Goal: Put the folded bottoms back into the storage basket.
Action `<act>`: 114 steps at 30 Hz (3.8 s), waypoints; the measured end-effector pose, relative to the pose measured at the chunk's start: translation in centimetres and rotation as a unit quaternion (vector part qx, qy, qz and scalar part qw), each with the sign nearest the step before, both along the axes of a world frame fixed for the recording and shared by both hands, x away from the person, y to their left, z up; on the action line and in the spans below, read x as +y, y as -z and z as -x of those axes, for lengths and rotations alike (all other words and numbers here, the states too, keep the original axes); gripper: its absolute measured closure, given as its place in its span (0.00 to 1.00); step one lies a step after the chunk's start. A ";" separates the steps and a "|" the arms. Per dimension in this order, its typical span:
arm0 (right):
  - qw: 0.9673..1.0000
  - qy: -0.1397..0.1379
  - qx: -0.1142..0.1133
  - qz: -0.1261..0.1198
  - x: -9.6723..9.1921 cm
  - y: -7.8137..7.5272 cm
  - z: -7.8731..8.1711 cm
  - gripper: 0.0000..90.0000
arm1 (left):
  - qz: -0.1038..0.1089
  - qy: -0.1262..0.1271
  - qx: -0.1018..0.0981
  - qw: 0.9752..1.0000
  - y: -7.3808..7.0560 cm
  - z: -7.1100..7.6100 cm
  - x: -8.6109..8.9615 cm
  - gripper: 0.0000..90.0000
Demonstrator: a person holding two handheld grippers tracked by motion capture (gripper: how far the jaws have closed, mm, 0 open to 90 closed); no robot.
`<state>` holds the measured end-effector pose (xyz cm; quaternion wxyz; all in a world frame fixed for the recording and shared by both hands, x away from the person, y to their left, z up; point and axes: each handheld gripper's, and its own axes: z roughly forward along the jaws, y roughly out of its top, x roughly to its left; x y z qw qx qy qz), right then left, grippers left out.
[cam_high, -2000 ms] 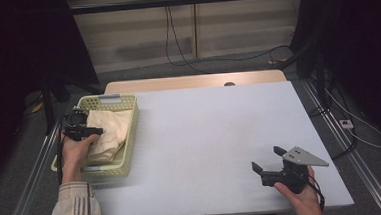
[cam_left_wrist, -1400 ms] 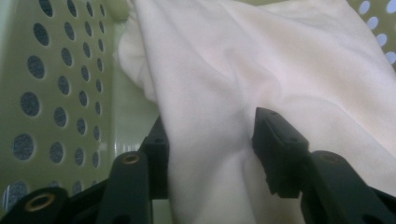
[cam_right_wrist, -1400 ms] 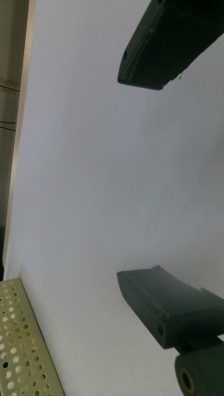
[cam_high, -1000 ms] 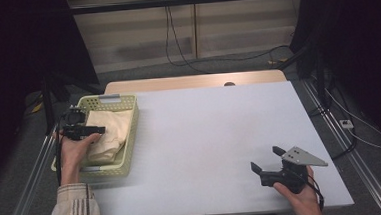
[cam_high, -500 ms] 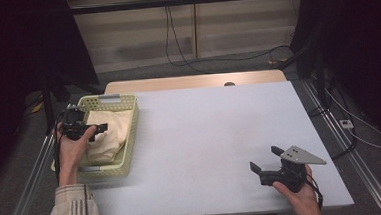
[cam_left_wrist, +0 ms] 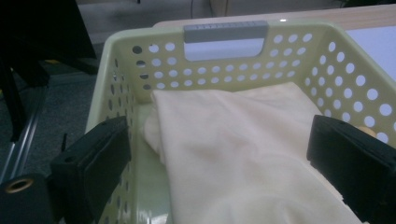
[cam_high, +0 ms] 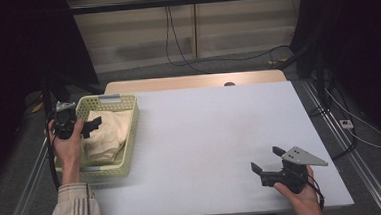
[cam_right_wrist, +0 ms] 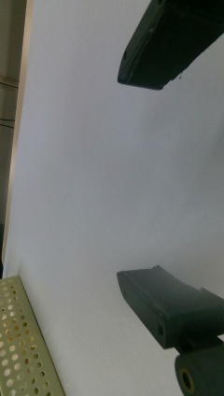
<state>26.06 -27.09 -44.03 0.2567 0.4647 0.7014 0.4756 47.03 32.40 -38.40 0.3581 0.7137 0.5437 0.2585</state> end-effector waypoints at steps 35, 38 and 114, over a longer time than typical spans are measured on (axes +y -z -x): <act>1.000 -0.003 -0.001 -0.002 0.3 0.0 -0.4 0.06 | 0.013 0.012 -0.094 0.995 -2.4 4.7 1.8 0.05; 1.000 -0.004 -0.002 0.000 0.3 0.0 -0.4 0.06 | 0.010 0.006 -0.081 0.997 -2.3 5.3 1.9 0.06; 1.000 -0.002 -0.006 -0.002 0.3 -0.2 -0.2 0.06 | -0.009 0.176 -0.081 0.981 0.4 12.1 -11.2 0.06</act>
